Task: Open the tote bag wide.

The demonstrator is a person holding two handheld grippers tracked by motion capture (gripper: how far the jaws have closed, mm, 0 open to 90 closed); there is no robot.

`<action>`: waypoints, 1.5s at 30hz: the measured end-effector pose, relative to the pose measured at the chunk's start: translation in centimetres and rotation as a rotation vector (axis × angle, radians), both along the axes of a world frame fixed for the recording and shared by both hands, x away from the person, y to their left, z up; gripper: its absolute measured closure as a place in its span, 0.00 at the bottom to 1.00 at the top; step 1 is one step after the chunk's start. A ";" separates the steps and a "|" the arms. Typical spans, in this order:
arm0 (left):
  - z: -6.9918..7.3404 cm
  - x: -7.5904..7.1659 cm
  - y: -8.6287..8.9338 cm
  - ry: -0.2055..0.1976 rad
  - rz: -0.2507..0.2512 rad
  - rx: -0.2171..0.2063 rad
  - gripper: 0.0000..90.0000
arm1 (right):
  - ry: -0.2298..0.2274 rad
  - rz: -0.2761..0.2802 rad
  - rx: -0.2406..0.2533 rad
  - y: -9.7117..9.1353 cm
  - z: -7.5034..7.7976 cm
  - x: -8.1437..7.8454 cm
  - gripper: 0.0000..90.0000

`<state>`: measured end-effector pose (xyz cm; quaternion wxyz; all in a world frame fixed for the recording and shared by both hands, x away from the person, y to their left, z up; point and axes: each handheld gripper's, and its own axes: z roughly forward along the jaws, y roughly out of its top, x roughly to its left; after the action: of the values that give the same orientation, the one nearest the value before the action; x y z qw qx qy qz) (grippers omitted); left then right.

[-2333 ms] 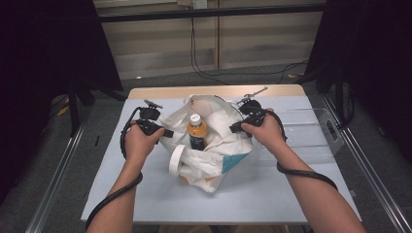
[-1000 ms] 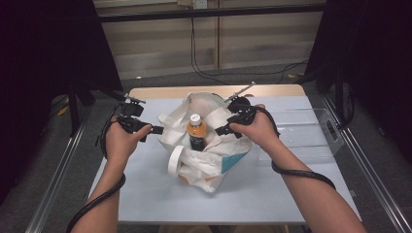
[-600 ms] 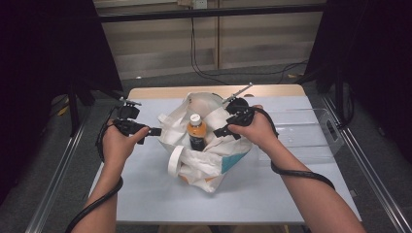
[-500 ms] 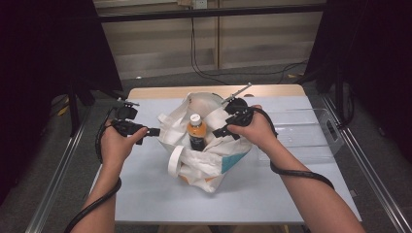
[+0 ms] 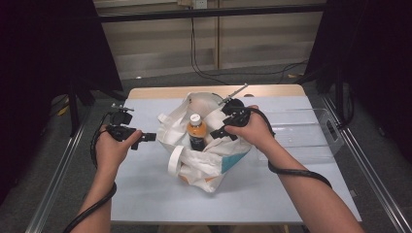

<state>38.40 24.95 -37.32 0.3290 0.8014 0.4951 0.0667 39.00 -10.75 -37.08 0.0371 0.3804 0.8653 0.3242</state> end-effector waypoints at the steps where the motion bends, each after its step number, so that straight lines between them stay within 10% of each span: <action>1: -0.1 -0.1 0.1 0.003 -0.007 0.011 0.10 | -0.003 0.002 0.000 0.0 0.0 0.0 0.27; 45: -4.7 -2.1 1.0 0.037 0.000 0.006 0.10 | -0.023 0.076 -0.020 2.4 0.2 0.6 0.24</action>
<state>36.34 25.94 -42.01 0.3174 0.8034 0.5010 0.0535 39.60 -8.33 -36.91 0.0383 0.3431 0.8818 0.3212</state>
